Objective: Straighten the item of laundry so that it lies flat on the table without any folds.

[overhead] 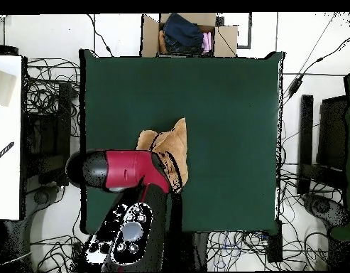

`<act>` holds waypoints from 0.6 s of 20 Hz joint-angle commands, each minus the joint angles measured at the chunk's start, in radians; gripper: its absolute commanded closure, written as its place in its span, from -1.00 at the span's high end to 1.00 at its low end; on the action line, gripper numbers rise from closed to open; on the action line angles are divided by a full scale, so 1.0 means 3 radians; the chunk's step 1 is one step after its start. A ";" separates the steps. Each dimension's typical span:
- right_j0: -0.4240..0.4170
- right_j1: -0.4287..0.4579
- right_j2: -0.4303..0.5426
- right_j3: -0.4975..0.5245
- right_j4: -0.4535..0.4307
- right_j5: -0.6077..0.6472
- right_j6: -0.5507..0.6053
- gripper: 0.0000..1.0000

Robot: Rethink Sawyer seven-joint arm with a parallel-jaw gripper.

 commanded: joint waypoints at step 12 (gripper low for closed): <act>-0.0388 -0.0985 0.0197 0.0852 0.0219 0.0305 0.0261 -1.00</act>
